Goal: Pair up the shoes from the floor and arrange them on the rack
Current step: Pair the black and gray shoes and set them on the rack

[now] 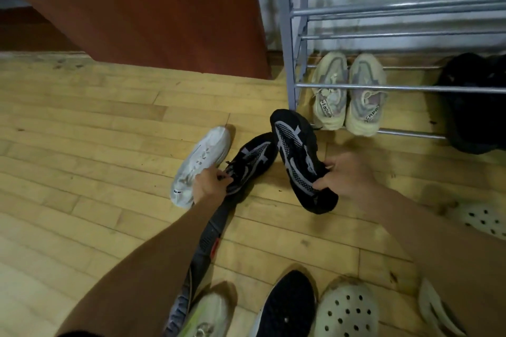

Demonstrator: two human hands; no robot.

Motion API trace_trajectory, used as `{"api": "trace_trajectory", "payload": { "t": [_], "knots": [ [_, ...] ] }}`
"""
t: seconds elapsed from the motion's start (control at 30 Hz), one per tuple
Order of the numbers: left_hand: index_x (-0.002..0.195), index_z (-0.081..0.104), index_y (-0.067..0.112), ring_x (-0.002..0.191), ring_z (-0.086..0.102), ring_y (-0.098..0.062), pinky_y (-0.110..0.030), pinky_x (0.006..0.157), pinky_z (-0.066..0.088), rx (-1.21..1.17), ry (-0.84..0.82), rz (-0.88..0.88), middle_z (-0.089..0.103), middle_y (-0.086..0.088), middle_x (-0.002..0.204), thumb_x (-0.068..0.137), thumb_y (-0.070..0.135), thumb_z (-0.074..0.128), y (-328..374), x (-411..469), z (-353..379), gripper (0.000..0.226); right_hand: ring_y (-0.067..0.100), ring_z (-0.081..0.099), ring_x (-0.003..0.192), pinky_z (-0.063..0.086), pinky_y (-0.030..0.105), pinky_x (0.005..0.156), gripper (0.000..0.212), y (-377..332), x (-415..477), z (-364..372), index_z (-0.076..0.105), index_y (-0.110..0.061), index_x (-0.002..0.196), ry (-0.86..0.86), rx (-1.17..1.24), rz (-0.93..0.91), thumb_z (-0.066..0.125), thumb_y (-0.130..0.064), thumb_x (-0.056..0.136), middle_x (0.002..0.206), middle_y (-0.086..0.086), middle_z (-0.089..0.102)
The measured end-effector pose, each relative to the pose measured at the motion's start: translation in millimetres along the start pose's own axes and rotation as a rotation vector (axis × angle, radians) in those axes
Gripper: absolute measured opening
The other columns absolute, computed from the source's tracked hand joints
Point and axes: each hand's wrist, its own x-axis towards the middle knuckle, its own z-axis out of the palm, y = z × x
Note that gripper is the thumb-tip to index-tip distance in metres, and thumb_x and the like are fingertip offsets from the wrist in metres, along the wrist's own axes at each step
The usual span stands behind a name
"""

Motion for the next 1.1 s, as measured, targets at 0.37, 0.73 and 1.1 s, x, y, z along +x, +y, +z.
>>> {"api": "trace_trajectory", "payload": {
  "t": [0.37,0.73,1.1],
  "knots": [
    [0.117,0.061,0.017,0.082,0.061,-0.017,-0.028,0.066,0.048,-0.079,-0.473,0.033,0.062,-0.001,0.089,0.070,0.024,0.083,-66,-135,42,0.052,0.026,0.067,0.095,0.059,0.043,0.084,0.048,5,-45,22,0.066,-0.003,0.114,-0.161,-0.051,-0.035,0.084,-0.014,0.071,0.106,0.010,0.070],
    [0.134,0.039,0.003,0.122,0.047,-0.035,-0.040,0.093,0.048,-0.035,-0.478,-0.332,0.039,-0.018,0.136,0.080,0.053,0.065,-66,-132,74,0.078,0.030,0.064,0.100,0.058,0.040,0.081,0.045,43,-38,9,0.060,-0.003,0.118,-0.181,-0.052,0.114,0.078,-0.007,0.077,0.112,0.014,0.066],
    [0.098,0.063,0.001,0.077,0.058,-0.019,-0.036,0.071,0.047,-0.488,-0.580,-0.631,0.065,-0.008,0.088,0.073,0.025,0.081,-55,-132,68,0.039,0.034,0.067,0.098,0.059,0.043,0.081,0.042,34,-28,20,0.060,0.000,0.117,-0.216,-0.021,0.096,0.075,-0.004,0.079,0.112,0.019,0.067]
  ]
}}
